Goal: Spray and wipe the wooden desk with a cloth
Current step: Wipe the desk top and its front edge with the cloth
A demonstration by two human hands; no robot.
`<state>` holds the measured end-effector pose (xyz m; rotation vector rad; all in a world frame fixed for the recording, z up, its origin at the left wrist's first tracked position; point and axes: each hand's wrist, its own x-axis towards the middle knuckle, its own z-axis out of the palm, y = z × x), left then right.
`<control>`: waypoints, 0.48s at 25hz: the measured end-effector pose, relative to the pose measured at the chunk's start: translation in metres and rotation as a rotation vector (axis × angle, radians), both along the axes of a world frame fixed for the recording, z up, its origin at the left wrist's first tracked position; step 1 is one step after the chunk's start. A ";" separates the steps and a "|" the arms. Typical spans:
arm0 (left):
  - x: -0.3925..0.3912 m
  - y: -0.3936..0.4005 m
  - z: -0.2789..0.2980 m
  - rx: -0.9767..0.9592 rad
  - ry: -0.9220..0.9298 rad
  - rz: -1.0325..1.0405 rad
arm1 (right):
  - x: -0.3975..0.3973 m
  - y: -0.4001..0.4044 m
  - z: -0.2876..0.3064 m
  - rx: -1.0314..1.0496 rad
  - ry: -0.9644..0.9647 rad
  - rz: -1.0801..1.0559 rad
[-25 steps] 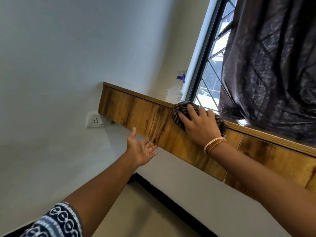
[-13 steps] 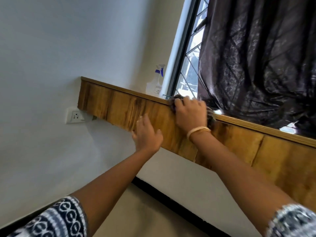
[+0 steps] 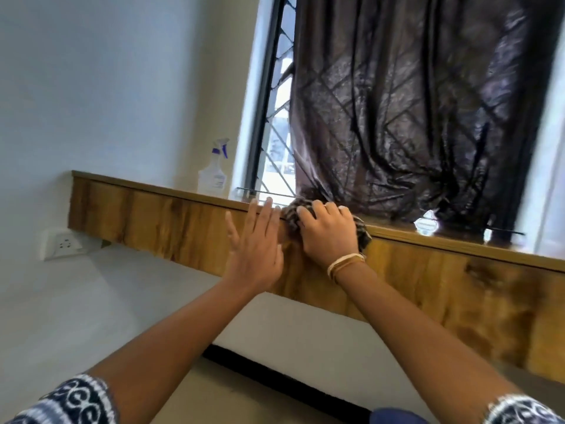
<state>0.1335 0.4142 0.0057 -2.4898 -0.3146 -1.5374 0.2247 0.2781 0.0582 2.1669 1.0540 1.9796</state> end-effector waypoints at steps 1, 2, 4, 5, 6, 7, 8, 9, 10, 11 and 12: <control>0.004 -0.015 0.002 0.078 0.018 -0.033 | 0.001 -0.020 0.001 0.010 0.005 -0.011; 0.008 -0.032 0.002 0.162 0.027 -0.065 | 0.002 -0.041 -0.001 0.039 0.001 -0.034; 0.013 -0.075 -0.001 0.269 0.026 -0.142 | 0.002 -0.089 -0.008 0.092 -0.016 -0.068; 0.015 -0.095 -0.001 0.284 0.028 -0.175 | 0.003 -0.111 -0.010 0.099 -0.014 -0.076; 0.018 -0.115 0.001 0.288 0.027 -0.201 | 0.005 -0.134 -0.012 0.100 -0.012 -0.087; 0.022 -0.131 0.003 0.288 0.025 -0.219 | 0.007 -0.157 -0.014 0.105 -0.014 -0.099; 0.027 -0.148 0.006 0.285 0.024 -0.234 | 0.009 -0.182 -0.014 0.125 -0.023 -0.110; 0.031 -0.162 0.009 0.283 0.028 -0.241 | 0.011 -0.205 -0.014 0.151 -0.032 -0.119; 0.034 -0.174 0.012 0.283 0.036 -0.245 | 0.012 -0.229 -0.014 0.176 -0.041 -0.126; 0.038 -0.186 0.014 0.282 0.045 -0.249 | 0.013 -0.254 -0.014 0.197 -0.048 -0.131; 0.042 -0.196 0.015 0.281 0.047 -0.252 | 0.014 -0.279 -0.015 0.211 -0.054 -0.139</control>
